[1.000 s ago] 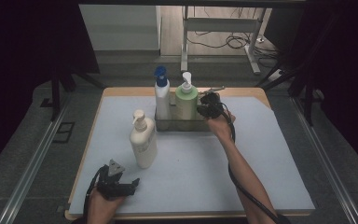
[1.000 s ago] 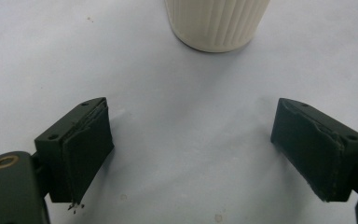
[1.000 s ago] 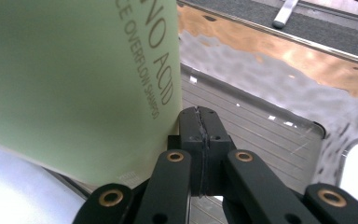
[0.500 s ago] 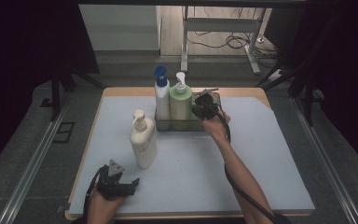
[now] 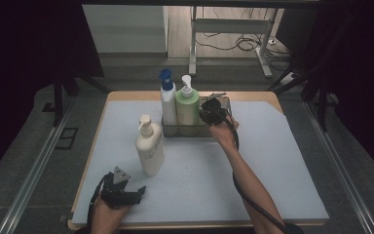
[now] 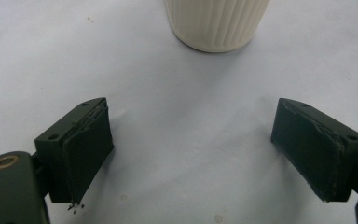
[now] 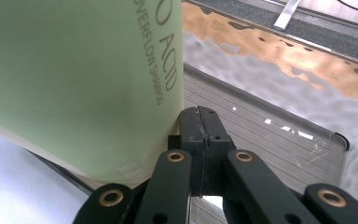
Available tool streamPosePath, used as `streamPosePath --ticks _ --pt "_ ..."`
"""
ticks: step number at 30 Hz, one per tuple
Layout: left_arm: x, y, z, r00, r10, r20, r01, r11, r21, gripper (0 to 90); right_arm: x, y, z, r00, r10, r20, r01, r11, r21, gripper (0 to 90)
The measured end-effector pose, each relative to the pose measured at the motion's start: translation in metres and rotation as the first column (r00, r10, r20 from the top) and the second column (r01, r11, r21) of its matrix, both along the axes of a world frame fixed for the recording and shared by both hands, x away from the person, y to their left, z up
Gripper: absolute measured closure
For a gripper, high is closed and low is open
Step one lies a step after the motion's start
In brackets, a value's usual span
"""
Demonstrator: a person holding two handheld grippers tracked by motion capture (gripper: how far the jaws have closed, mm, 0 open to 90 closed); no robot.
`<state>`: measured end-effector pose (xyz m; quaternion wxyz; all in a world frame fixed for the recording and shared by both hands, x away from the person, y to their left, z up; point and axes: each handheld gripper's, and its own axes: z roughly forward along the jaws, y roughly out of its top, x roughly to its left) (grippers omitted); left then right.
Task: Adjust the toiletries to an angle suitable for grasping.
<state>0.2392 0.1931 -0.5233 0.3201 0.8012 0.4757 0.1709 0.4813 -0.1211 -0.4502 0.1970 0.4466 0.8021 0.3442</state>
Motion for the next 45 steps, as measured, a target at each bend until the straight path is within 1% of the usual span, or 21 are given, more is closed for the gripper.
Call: streamPosePath --ticks 4,7,9,11,12,13,16,17,18,21,22,23,26,27,31,35,37,38,41,44,45 --pt "0.000 0.000 0.000 1.0000 0.000 0.000 0.000 1.0000 0.000 11.9 0.000 -0.002 -0.001 1.0000 0.003 -0.002 -0.003 1.000 0.010 89.6" --pt "0.000 0.000 0.000 1.0000 0.000 0.000 0.000 1.0000 0.000 11.9 0.000 -0.002 -0.001 1.0000 0.000 0.001 0.000 1.000 0.000 87.6" --pt "0.000 0.000 0.000 1.0000 0.000 0.001 0.000 1.0000 0.000 11.8 0.000 -0.005 -0.001 1.0000 -0.006 0.001 0.006 1.000 0.003 82.3" --pt "0.000 0.000 0.000 1.0000 0.000 0.001 0.000 1.0000 0.000 11.9 0.000 -0.006 -0.001 1.0000 -0.003 0.002 0.003 1.000 0.002 81.2" --pt "0.000 0.000 0.000 1.0000 0.000 0.001 0.000 1.0000 0.000 11.9 -0.001 -0.009 0.001 1.0000 0.000 0.005 0.000 1.000 -0.003 76.3" --pt "0.000 0.000 0.000 1.0000 0.000 0.001 0.000 1.0000 0.000 11.8 -0.001 -0.010 0.001 1.0000 0.003 0.005 -0.003 1.000 -0.001 74.3" --pt "0.000 0.000 0.000 1.0000 0.000 0.001 0.000 1.0000 -0.001 11.8 -0.003 -0.013 0.004 0.9999 0.005 0.010 -0.005 1.000 0.001 72.0" --pt "0.000 0.000 0.000 1.0000 0.000 0.001 0.000 1.0000 -0.001 11.9 -0.005 -0.015 0.006 0.9997 0.019 0.014 -0.018 1.000 -0.008 67.5" --pt "0.000 0.000 0.000 1.0000 0.000 0.001 0.000 1.0000 -0.001 11.9 -0.005 -0.015 0.006 0.9997 0.019 0.014 -0.018 1.000 -0.008 67.5" --pt "0.000 0.000 0.000 1.0000 0.000 0.001 0.000 1.0000 0.000 11.9 -0.011 -0.017 0.012 0.9984 0.046 0.034 -0.045 0.999 -0.031 58.7" --pt "0.000 0.000 0.000 1.0000 0.000 0.001 0.000 1.0000 0.000 11.9 -0.011 -0.017 0.012 0.9984 0.046 0.034 -0.045 0.999 -0.031 58.7" --pt "0.000 0.000 0.000 1.0000 0.000 0.001 0.000 1.0000 0.000 11.9 -0.013 -0.019 0.015 0.9975 0.060 0.036 -0.059 0.998 -0.027 53.7" --pt "0.000 0.000 0.000 1.0000 0.000 0.001 0.000 1.0000 0.000 11.9 -0.019 -0.023 0.019 0.9949 0.092 0.040 -0.092 0.996 -0.010 47.0" --pt "0.000 0.000 0.000 1.0000 0.000 0.001 0.000 1.0000 0.000 11.8 -0.019 -0.023 0.019 0.9949 0.092 0.040 -0.092 0.996 -0.010 47.0" --pt "0.000 0.000 0.000 1.0000 -0.001 0.001 0.001 1.0000 -0.001 11.9 -0.028 -0.029 0.023 0.9905 0.125 0.057 -0.126 0.992 0.008 41.4" --pt "0.000 0.000 0.000 1.0000 0.000 0.001 0.000 1.0000 -0.002 11.9 -0.038 -0.033 0.027 0.9854 0.160 0.058 -0.162 0.987 0.020 37.0" --pt "0.000 0.000 0.000 1.0000 0.000 0.001 0.000 1.0000 -0.002 11.9 -0.040 -0.034 0.028 0.9842 0.166 0.062 -0.167 0.986 0.023 35.9" --pt "0.000 0.000 0.000 1.0000 0.000 0.001 0.000 1.0000 -0.002 11.8 -0.044 -0.036 0.030 0.9817 0.178 0.069 -0.179 0.984 0.019 34.2" --pt "0.000 0.000 0.000 1.0000 0.000 0.001 0.000 1.0000 -0.002 11.8 -0.049 -0.037 0.031 0.9792 0.191 0.068 -0.193 0.981 0.019 32.3" --pt "0.000 0.000 0.000 1.0000 0.000 0.001 0.000 1.0000 -0.001 11.9 -0.060 -0.040 0.034 0.9727 0.222 0.068 -0.223 0.975 0.005 28.0" --pt "0.000 0.000 0.000 1.0000 0.000 0.001 0.000 1.0000 -0.001 11.9 -0.060 -0.040 0.034 0.9727 0.222 0.068 -0.223 0.975 0.005 28.0"
